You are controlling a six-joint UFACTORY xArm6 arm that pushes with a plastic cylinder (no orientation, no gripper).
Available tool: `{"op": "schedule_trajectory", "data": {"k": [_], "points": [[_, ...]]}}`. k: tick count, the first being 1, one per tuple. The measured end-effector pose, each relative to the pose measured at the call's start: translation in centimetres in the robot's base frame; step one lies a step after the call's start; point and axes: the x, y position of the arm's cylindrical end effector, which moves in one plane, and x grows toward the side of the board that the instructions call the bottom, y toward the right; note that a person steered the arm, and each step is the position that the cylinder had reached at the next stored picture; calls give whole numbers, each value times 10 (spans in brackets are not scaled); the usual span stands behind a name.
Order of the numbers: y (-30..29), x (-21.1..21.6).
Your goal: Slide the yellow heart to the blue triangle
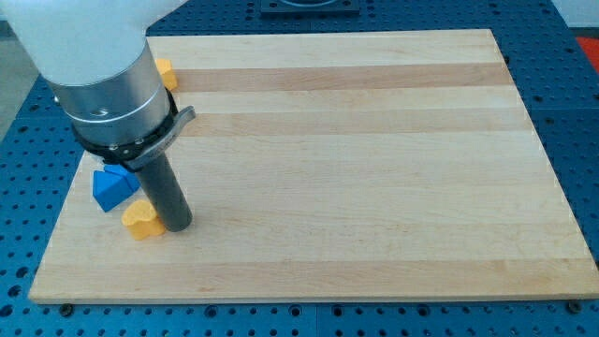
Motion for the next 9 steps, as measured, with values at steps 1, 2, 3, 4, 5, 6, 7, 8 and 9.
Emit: {"op": "schedule_trajectory", "data": {"k": [1, 2, 3, 4, 5, 6, 7, 8, 9], "points": [[-4, 0], [-5, 0], [-5, 3], [-3, 14], [-8, 16], [-16, 16], [-25, 16], [-29, 16], [-29, 16]]}}
